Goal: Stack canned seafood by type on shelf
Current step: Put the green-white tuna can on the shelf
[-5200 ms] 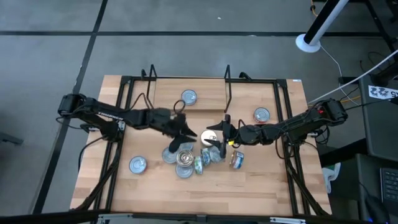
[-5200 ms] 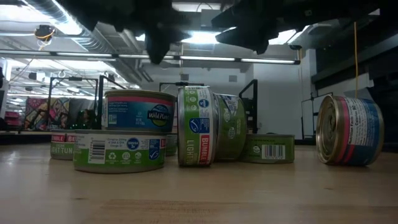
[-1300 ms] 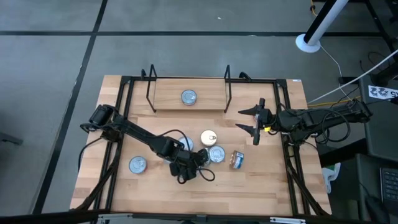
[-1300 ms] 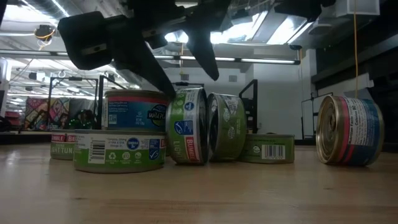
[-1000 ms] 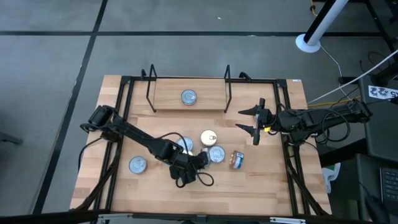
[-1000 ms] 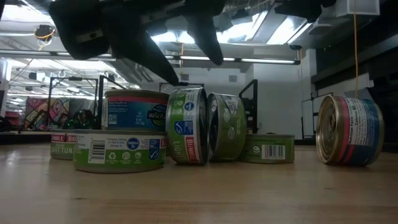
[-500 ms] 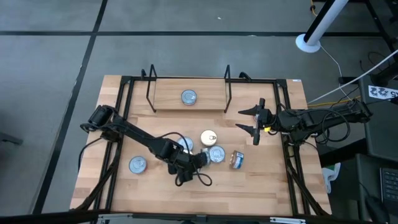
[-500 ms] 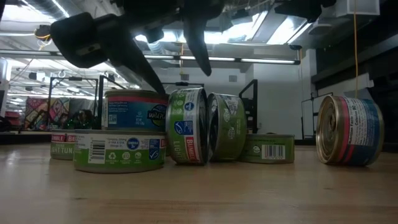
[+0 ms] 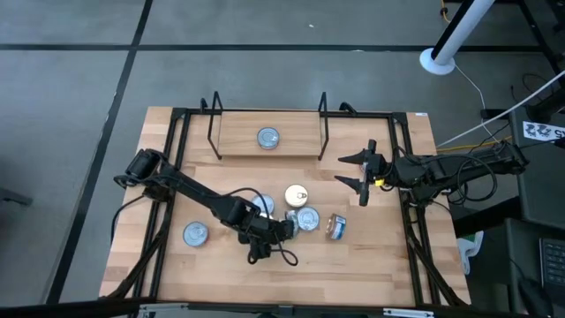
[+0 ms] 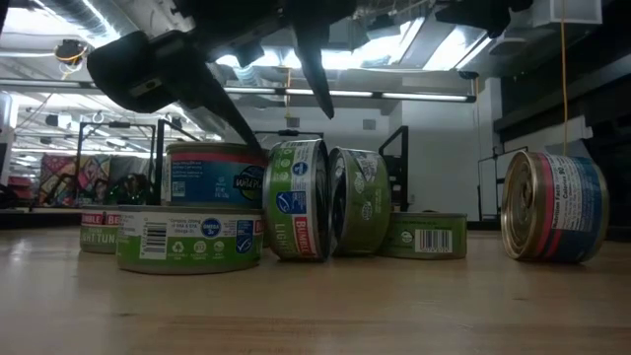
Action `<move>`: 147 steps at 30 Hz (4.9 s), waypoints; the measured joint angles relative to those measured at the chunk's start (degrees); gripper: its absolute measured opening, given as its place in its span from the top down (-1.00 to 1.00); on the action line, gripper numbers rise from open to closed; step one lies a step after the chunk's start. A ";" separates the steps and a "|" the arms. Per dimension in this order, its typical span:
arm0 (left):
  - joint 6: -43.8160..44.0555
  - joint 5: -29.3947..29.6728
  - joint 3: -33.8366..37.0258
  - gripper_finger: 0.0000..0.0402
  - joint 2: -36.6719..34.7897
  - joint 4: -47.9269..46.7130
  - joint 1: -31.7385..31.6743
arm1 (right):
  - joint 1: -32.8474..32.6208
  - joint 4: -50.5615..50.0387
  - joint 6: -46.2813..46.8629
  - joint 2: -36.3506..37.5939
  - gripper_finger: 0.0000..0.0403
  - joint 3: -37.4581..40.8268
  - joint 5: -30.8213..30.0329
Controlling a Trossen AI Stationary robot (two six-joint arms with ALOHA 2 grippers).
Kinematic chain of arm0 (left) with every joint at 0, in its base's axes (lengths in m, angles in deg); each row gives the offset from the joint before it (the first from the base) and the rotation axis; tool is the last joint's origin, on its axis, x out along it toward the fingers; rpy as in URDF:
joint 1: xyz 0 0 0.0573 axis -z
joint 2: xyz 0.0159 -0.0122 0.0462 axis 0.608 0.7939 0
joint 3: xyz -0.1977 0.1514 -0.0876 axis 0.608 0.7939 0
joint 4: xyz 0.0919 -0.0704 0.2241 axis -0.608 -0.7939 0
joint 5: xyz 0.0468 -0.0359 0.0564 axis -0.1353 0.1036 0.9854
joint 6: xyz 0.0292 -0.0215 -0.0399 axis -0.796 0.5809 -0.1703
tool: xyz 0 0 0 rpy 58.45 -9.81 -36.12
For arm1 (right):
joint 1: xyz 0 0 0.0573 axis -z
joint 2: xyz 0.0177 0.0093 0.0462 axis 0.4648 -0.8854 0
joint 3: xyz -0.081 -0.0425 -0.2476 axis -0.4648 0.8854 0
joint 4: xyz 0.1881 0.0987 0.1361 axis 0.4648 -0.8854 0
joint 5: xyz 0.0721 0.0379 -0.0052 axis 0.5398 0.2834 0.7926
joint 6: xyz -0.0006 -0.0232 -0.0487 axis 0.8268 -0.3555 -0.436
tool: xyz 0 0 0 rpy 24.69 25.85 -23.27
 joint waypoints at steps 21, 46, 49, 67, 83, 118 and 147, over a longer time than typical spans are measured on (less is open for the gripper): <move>-4.34 -0.34 -0.04 -0.20 0.29 -1.22 -1.97 | 0.00 0.00 0.08 0.00 -0.27 0.00 0.00; -8.64 -0.38 -0.07 0.21 2.62 0.11 -1.79 | 0.00 -0.02 0.08 0.02 -0.27 0.00 0.00; -8.26 -0.35 -0.07 0.29 2.62 0.16 -1.70 | 0.00 -0.02 0.06 0.00 -0.27 0.00 0.00; -0.04 0.89 0.07 0.28 2.24 2.88 0.15 | 0.00 -0.02 0.06 0.00 -0.27 0.00 0.00; 9.35 6.82 0.07 0.26 2.08 2.82 3.01 | -0.02 -0.02 0.04 0.02 -0.27 0.00 0.00; 24.52 26.56 -0.22 0.24 -0.84 2.92 8.72 | 0.00 -0.01 -0.20 0.02 -0.27 0.00 -0.02; 26.52 47.89 -0.26 0.24 -3.87 -1.33 4.53 | 0.00 -0.02 -0.18 0.01 -0.27 0.00 -0.02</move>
